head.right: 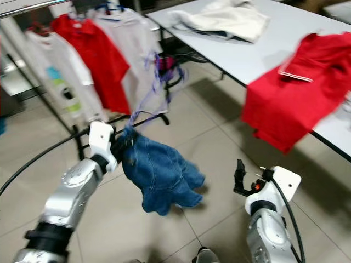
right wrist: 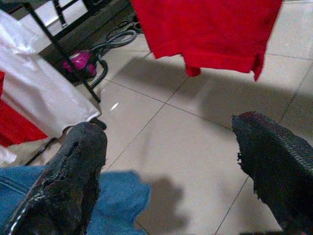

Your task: Hang hanger

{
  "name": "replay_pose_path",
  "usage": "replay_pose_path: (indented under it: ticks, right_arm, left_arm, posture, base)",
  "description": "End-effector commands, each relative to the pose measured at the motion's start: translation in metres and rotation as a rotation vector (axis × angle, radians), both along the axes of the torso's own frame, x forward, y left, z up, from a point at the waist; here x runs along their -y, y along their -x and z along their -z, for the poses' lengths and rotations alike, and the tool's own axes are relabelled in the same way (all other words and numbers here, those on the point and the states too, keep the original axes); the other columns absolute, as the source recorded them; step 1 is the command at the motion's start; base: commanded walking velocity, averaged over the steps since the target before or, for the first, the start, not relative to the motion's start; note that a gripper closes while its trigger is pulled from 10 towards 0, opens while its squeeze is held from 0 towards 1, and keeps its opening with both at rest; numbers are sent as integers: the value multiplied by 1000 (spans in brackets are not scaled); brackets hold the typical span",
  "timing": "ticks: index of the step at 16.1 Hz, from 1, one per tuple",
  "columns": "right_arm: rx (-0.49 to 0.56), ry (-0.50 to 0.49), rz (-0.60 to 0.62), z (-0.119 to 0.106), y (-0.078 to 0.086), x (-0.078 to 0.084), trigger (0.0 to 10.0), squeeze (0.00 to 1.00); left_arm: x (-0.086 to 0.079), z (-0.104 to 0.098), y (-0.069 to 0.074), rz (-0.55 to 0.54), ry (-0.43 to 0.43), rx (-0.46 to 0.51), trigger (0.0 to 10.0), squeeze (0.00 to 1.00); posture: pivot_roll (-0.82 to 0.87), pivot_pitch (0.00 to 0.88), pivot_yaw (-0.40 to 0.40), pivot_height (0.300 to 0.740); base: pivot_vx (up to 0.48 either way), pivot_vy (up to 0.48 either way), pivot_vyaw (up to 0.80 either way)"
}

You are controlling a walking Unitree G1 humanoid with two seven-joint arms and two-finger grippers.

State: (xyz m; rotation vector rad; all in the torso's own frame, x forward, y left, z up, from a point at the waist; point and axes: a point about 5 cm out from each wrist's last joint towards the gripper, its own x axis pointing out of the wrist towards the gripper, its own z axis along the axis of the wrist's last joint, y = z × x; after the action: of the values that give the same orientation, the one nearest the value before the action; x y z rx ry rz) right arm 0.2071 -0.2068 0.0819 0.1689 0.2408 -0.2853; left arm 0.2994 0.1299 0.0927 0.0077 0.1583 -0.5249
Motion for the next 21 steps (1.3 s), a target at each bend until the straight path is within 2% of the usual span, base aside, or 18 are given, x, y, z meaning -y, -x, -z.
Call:
replay_pose_path:
  ticks: [1,5,7,11,21]
  right_arm:
    - [-3,5,-1,-1,2,-2,10000,0]
    - [-24,55,-36,1,4,-2,10000,0]
    - [-26,116,-40,1,2,-3,10000,0]
    - [-44,33,-50,3,6,-5,10000,0]
    - [-43,42,-78,1,4,-7,10000,0]
  left_arm:
    - [1,-4,4,44,-46,36,10000,0]
    - [1,-10,4,20,-34,66,10000,0]
    - [1,-9,3,30,-82,57,10000,0]
    - [0,-11,2,16,-87,57,10000,0]
    - [-5,-12,0,11,-112,62,10000,0]
  posture:
    - [-26,15,154,740]
    - [-24,13,153,740]
    - [-27,14,154,740]
    - [-28,24,158,740]
    - [-30,24,150,740]
  base:
    - [0,0,-788]
    - [0,0,-784]
    - [0,0,-788]
    - [0,188,-788]
    - [0,402,-788]
